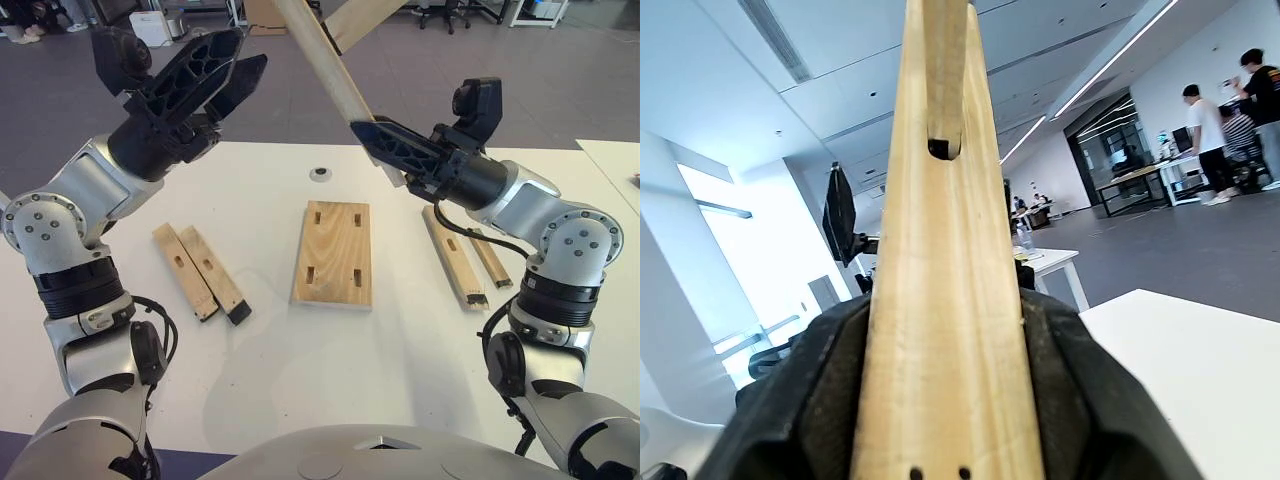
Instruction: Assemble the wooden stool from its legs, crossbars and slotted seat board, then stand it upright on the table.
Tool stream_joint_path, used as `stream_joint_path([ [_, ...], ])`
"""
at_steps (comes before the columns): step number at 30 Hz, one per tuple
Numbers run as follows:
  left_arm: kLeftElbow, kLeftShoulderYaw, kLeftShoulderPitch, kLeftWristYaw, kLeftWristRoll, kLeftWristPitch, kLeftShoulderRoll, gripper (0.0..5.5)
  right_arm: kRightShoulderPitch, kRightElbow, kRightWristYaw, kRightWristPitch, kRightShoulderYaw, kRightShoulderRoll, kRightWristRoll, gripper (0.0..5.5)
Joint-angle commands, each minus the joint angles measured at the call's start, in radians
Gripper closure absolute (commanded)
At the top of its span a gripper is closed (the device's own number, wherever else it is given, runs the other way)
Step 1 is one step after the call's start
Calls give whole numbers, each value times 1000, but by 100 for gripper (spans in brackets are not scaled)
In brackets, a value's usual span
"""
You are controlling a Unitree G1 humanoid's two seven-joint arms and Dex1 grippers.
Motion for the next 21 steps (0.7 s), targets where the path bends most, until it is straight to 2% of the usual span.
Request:
stream_joint_path([
  [1,-3,-19,-29,25,-38,15,20,12,14,-29,-36,15,41,-10,50,343],
  [9,-9,-22,-32,31,-17,-17,30,12,36,-40,-38,10,92,-41,60,343],
  [21,-4,-20,-14,19,2,-36,19,216,59,-68,-21,0,123,-88,80,343],
])
